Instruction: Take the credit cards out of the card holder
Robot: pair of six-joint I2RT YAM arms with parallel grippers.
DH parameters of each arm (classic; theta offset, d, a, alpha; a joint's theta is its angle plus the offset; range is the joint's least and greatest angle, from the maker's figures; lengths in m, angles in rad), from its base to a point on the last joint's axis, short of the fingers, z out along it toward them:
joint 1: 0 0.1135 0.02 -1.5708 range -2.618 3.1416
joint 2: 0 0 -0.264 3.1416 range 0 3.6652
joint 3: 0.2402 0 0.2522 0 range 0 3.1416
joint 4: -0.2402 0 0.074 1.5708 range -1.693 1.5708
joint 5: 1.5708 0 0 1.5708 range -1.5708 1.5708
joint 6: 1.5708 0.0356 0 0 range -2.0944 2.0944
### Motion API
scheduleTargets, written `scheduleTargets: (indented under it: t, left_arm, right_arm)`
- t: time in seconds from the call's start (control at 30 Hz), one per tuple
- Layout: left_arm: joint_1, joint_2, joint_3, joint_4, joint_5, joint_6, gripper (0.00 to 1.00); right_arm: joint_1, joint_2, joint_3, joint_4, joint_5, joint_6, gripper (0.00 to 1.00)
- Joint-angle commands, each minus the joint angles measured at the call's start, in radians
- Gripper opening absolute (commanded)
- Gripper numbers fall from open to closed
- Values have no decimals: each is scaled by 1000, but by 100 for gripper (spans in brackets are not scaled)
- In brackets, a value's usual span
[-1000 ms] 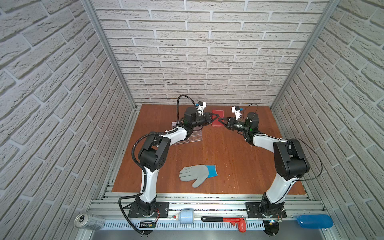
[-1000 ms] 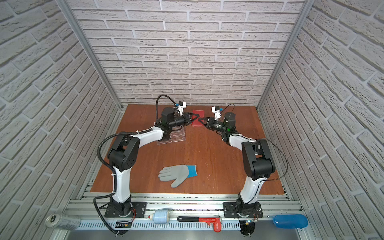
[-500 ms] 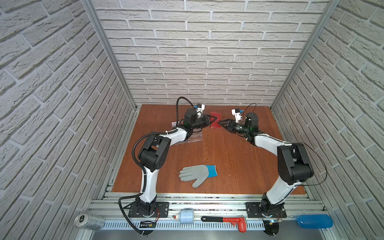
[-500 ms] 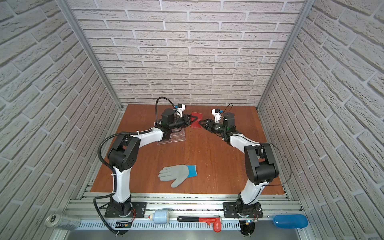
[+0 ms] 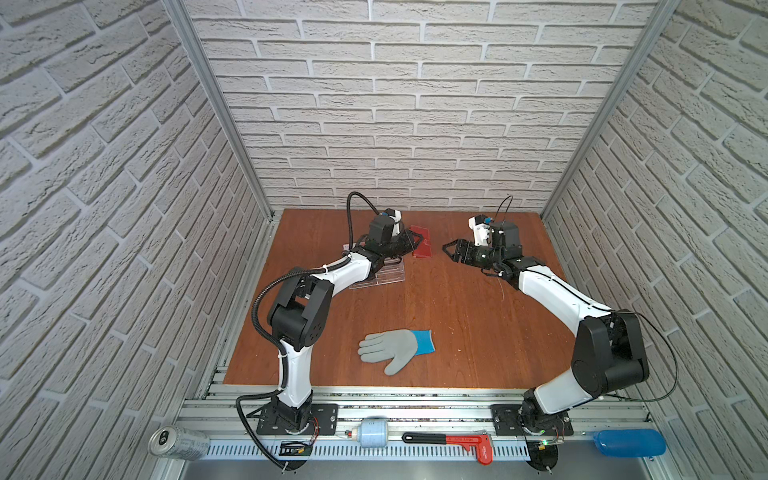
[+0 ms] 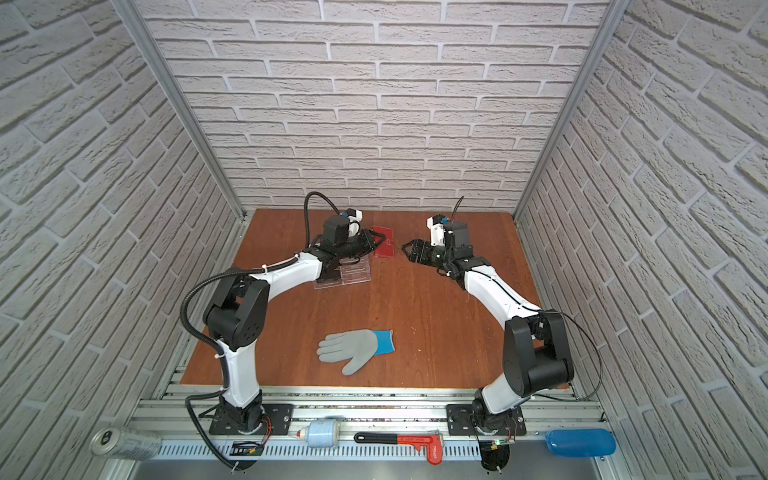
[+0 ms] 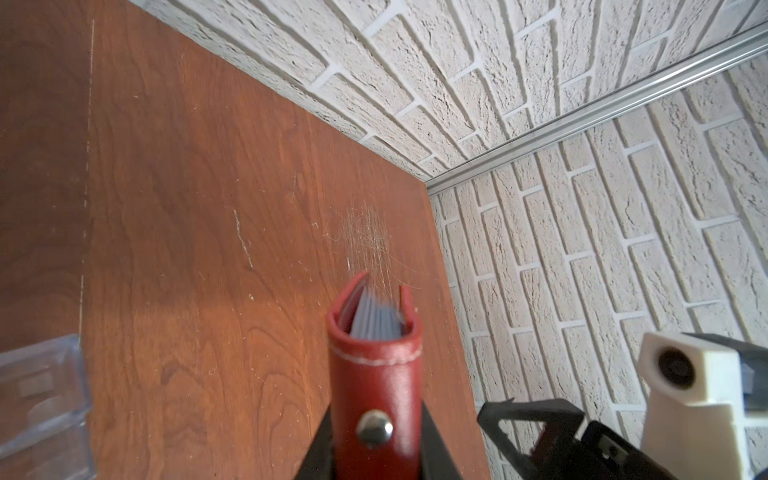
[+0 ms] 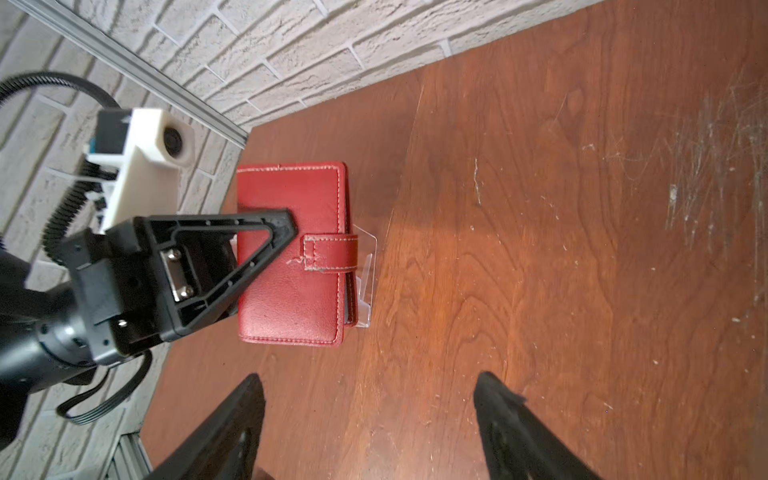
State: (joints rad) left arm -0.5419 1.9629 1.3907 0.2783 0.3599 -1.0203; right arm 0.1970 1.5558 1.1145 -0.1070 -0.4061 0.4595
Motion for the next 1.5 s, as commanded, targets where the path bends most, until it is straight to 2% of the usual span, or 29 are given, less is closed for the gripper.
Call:
scheduleTargets:
  t: [0.0, 0.2, 0.4, 0.63, 0.87, 1.07, 1.23, 1.37, 1.47]
  left_arm:
    - [-16, -52, 36, 2, -35, 25, 0]
    - [-16, -58, 15, 16, -27, 13, 0]
    - [2, -64, -19, 67, -46, -68, 0]
    - [-7, -54, 11, 27, -70, -79, 0]
    - [-32, -46, 172, -377, -212, 178, 0]
    - [-59, 14, 302, -588, -336, 333, 0]
    - [-120, 92, 407, -679, -432, 453, 0]
    - [-204, 171, 481, -706, -578, 592, 0]
    - [-242, 249, 549, -744, -660, 645, 0]
  right_arm:
    - [25, -7, 33, -32, 54, -41, 80]
    - [35, 18, 32, -10, 32, -24, 80]
    - [27, 60, 1, 62, -46, 57, 80]
    - [22, 95, -24, 147, -97, 156, 81]
    - [-6, 81, -28, 93, -73, 147, 82]
    - [-39, 31, -45, 3, -30, 135, 85]
    - [-76, -79, -113, -97, 52, 124, 88]
    - [-125, -180, -156, -206, 118, 110, 91]
    - [-170, -239, -166, -298, 164, 103, 95]
